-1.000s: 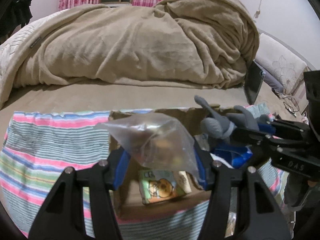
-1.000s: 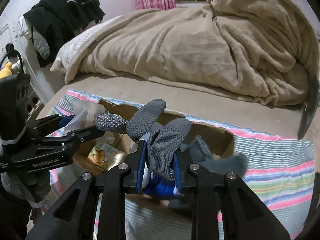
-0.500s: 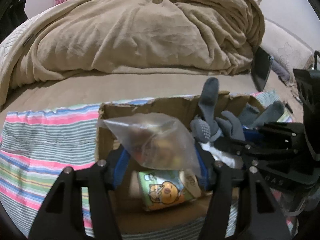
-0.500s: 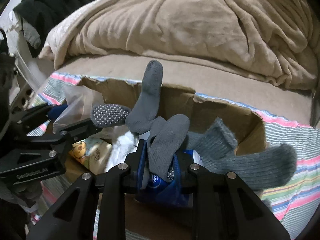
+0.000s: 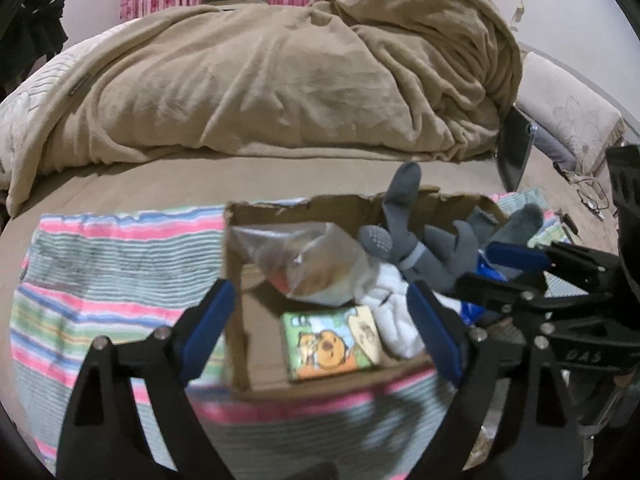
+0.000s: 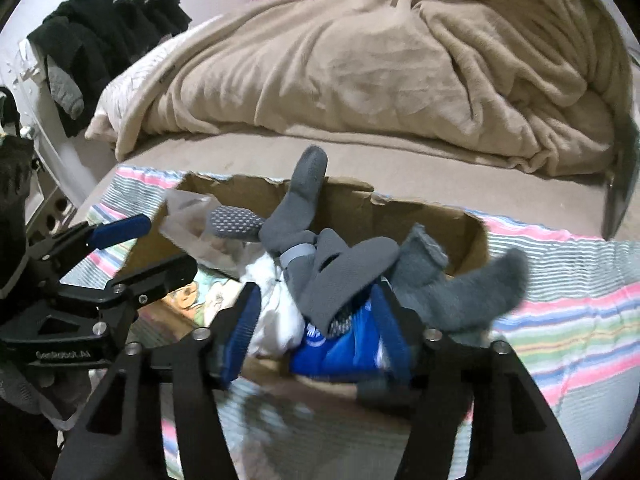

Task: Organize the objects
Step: 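Lower the nut bag and grey glove into the box and open both tools, then move the right tool down to the cotton swab bag and grasp it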

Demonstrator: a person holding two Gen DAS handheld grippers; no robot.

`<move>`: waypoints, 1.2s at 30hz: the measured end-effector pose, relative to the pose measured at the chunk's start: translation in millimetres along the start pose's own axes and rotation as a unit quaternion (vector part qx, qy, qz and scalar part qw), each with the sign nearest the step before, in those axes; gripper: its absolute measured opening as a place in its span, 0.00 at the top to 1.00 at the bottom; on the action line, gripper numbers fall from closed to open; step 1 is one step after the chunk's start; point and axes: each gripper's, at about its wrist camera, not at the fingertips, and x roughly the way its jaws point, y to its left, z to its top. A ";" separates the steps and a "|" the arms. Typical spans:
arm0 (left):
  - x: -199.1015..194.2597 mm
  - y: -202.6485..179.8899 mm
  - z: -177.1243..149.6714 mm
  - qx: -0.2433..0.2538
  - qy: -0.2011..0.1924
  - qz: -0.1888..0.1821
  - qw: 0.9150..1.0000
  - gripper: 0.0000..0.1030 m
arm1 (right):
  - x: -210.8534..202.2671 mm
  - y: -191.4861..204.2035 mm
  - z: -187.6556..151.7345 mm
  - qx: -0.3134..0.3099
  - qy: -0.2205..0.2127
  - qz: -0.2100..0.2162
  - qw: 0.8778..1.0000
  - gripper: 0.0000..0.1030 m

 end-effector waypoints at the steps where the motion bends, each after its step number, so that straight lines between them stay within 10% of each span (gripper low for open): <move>1: -6.8 0.7 -1.7 -0.002 -0.004 0.001 1.000 0.12 | -6.2 0.1 -1.5 0.001 -0.004 0.000 1.000 0.38; 15: -91.9 -5.7 -34.9 -0.019 -0.034 0.003 0.999 0.11 | -83.1 19.8 -32.1 -0.012 -0.044 -0.009 0.999 0.20; 36: -132.3 -3.7 -110.3 -0.032 -0.011 -0.005 0.999 0.11 | -87.3 34.4 -106.9 0.041 0.022 0.007 0.999 0.20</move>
